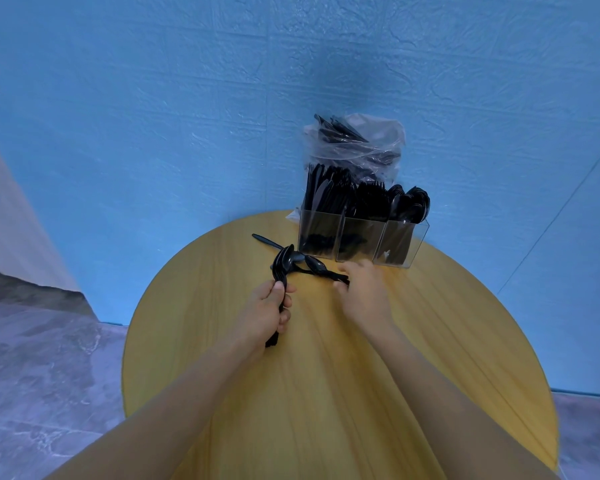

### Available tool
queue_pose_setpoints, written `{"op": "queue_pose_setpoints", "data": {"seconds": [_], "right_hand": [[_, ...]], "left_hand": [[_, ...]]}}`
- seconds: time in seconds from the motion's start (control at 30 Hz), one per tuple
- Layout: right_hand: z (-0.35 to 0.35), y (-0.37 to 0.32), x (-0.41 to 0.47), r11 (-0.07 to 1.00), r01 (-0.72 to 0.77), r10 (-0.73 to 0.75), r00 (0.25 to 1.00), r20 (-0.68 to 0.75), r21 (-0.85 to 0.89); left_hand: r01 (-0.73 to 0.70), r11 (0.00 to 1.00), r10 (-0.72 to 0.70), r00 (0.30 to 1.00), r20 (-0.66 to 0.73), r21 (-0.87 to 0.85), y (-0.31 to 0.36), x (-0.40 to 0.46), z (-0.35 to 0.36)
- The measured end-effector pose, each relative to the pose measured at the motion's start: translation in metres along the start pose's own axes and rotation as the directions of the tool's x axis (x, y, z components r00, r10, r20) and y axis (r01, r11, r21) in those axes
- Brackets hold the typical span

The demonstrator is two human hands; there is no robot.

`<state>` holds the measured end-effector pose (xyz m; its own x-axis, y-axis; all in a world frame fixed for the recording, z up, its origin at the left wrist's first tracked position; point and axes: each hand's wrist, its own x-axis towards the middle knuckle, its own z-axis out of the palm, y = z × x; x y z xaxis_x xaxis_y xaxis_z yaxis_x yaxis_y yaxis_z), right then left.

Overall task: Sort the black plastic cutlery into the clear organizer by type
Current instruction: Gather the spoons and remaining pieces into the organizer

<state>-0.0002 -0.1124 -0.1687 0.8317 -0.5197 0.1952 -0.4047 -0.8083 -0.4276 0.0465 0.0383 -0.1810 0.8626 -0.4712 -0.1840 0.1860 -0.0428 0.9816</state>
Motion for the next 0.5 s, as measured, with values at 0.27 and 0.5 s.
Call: {"op": "queue_pose_setpoints", "data": {"seconds": [0.27, 0.5], "right_hand": [[0.017, 0.027, 0.005, 0.996, -0.054, 0.051, 0.998, -0.045, -0.067], [0.017, 0.022, 0.000, 0.985, -0.036, 0.041, 0.999, -0.024, 0.170]], "left_hand": [[-0.012, 1.000, 0.012, 0.999, 0.045, 0.004, -0.006, 0.008, -0.004], [0.014, 0.996, -0.012, 1.000, 0.013, -0.091, -0.005, 0.013, 0.002]]}}
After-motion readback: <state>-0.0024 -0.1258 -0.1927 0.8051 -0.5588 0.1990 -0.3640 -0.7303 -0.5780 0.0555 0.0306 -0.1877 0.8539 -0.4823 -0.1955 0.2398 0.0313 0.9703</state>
